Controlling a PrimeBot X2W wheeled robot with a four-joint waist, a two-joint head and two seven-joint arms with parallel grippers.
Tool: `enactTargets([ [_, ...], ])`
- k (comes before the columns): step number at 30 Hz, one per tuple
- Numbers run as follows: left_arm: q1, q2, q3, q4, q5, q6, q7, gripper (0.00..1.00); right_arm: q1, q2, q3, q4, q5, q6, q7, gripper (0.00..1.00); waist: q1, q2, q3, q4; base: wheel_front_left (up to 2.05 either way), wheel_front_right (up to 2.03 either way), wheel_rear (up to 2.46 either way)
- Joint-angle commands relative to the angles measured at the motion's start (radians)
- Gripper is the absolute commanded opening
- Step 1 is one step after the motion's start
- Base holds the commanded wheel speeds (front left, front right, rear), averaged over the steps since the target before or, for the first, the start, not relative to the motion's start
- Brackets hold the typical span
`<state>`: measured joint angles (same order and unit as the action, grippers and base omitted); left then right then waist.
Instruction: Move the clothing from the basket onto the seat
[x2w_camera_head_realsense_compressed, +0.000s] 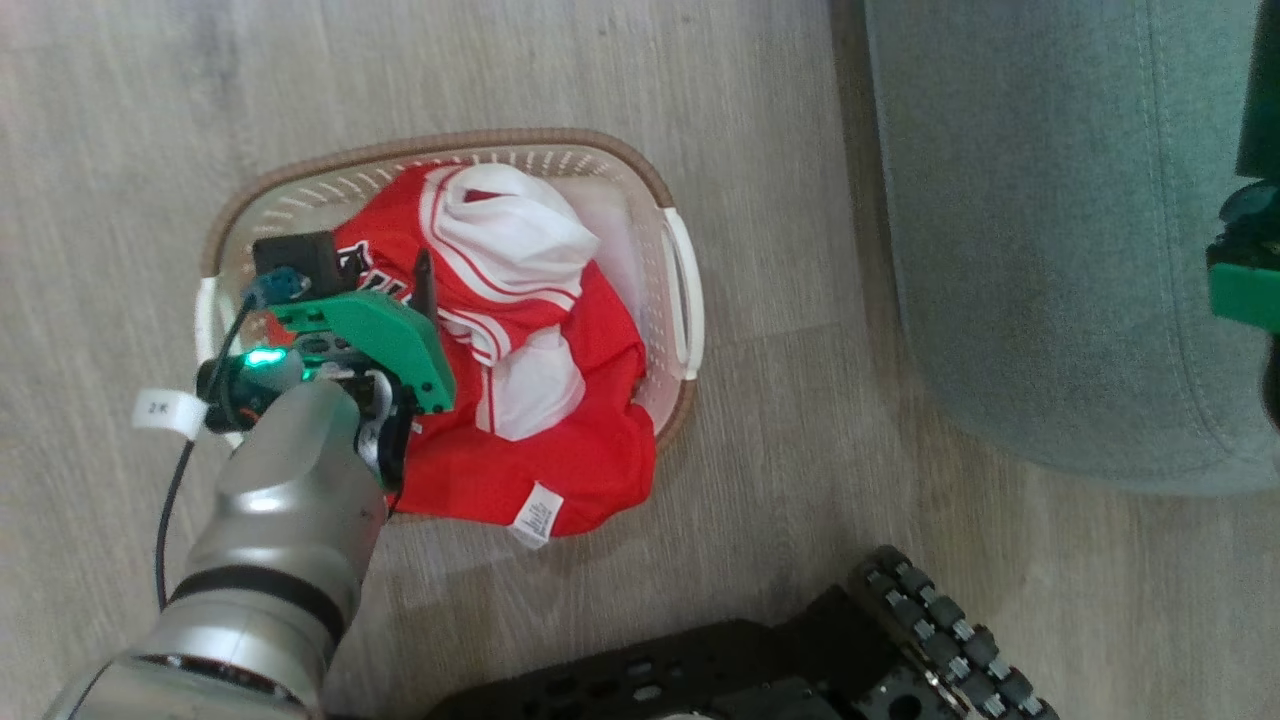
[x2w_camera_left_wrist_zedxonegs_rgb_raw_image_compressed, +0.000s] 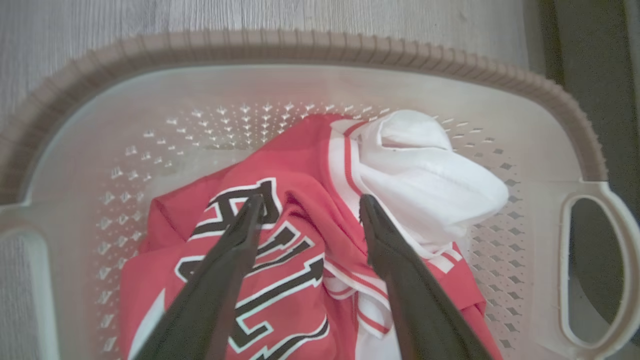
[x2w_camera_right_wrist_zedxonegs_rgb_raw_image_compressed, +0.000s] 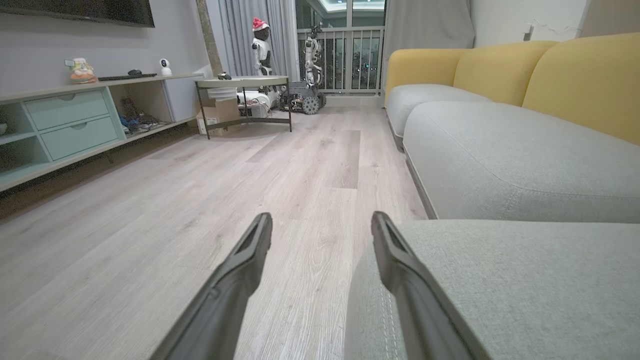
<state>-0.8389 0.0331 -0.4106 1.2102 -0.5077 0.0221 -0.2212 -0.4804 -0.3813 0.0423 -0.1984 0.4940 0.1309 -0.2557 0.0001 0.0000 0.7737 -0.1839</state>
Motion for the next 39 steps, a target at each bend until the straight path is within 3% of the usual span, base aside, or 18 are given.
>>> enactTargets([
  [1, -0.001, 0.017, 0.016, 0.009, -0.016, 0.003, 0.006, 1.00, 0.016, -0.006, 0.001, -0.037, 0.008, 0.000, -0.006, 1.00, -0.0001, 0.0000, 0.029, -0.022, 0.00, 0.00, 0.00],
  [9, -0.029, 0.017, 0.008, 0.061, -0.063, 0.012, 0.107, 1.00, 0.000, 0.010, -0.004, -0.045, 0.010, 0.000, -0.006, 1.00, -0.0001, 0.0000, 0.073, -0.040, 0.00, 0.00, 0.00],
  [16, -0.048, 0.017, -0.016, 0.076, -0.071, 0.037, 0.265, 1.00, -0.014, 0.015, -0.002, -0.049, 0.012, 0.000, -0.006, 1.00, -0.0001, 0.0000, 0.107, -0.053, 0.00, 0.00, 0.00],
  [17, -0.055, 0.017, -0.018, 0.077, -0.074, 0.039, 0.275, 0.89, -0.013, 0.015, -0.005, -0.047, 0.011, 0.000, -0.006, 1.00, -0.0001, 0.0000, 0.110, -0.054, 0.00, 0.00, 0.00],
  [18, -0.057, 0.017, -0.018, 0.078, -0.075, 0.039, 0.278, 0.48, -0.013, 0.015, -0.006, -0.045, 0.010, 0.000, -0.006, 1.00, -0.0001, 0.0000, 0.110, -0.054, 0.00, 0.00, 0.00],
  [19, -0.058, 0.017, -0.019, 0.078, -0.076, 0.038, 0.280, 0.32, -0.013, 0.016, -0.006, -0.043, 0.010, 0.000, -0.006, 1.00, -0.0001, 0.0000, 0.108, -0.054, 0.00, 0.00, 0.00],
  [20, -0.058, 0.017, -0.021, 0.078, -0.077, 0.035, 0.284, 0.00, -0.013, 0.017, -0.005, -0.040, 0.010, 0.000, -0.006, 1.00, -0.0001, 0.0000, 0.105, -0.054, 0.00, 0.00, 0.00],
  [27, -0.029, 0.017, -0.054, 0.080, -0.077, -0.042, 0.392, 0.00, -0.017, 0.024, 0.002, -0.036, 0.005, 0.000, -0.006, 1.00, -0.0001, 0.0000, 0.065, -0.053, 0.00, 0.00, 0.00],
  [39, 0.050, 0.017, -0.105, 0.056, -0.111, -0.109, 0.312, 0.00, 0.021, 0.033, 0.024, -0.010, -0.014, 0.000, -0.006, 1.00, -0.0001, 0.0000, -0.151, -0.012, 0.00, 0.00, 0.00],
])
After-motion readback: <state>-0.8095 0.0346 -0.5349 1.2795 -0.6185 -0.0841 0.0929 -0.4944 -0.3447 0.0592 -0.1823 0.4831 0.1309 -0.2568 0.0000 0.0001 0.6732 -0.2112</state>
